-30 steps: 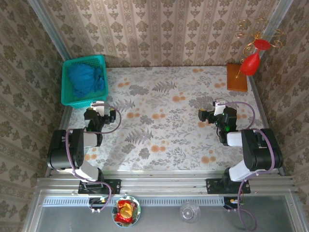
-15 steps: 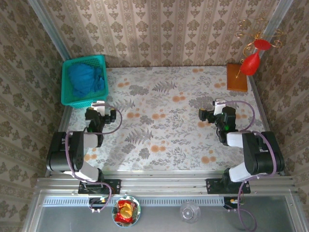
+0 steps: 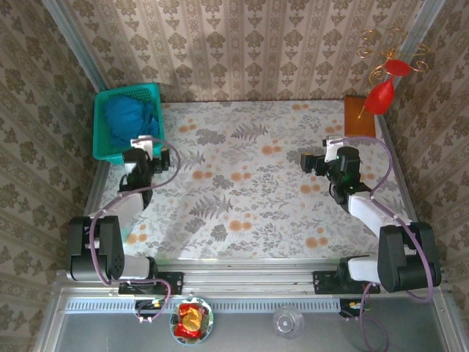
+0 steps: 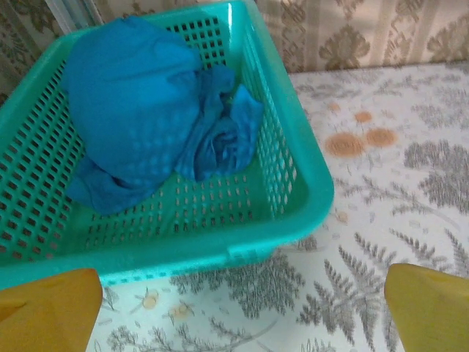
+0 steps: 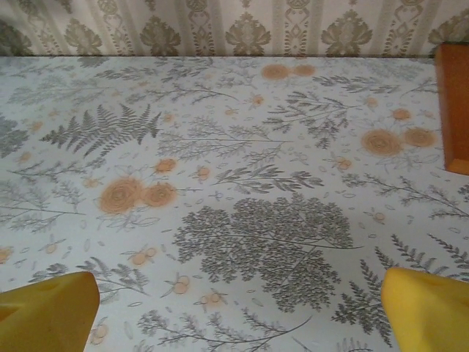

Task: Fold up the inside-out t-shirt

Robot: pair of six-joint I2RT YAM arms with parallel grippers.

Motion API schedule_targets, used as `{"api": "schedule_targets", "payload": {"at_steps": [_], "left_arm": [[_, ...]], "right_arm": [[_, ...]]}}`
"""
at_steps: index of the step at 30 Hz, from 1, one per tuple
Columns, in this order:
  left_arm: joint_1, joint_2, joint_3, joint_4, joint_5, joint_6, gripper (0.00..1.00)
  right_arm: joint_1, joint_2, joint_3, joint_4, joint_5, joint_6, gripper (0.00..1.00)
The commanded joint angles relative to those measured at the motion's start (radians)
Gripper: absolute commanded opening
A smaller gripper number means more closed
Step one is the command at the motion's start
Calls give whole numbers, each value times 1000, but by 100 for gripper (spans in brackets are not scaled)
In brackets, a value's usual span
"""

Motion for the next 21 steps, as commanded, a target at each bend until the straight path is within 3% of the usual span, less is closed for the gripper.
{"api": "schedule_targets", "payload": {"at_steps": [1, 8, 16, 21], "left_arm": [[-4, 12, 123, -233, -40, -62, 100], [26, 178, 451, -558, -46, -107, 94], [92, 430, 762, -751, 75, -178, 78], [124, 596, 942, -846, 94, -214, 71]], "right_arm": [[33, -34, 52, -127, 32, 23, 100], [100, -58, 123, -240, 69, 39, 100], [198, -101, 134, -292, 111, 48, 100], [236, -127, 131, -311, 135, 67, 100]]}}
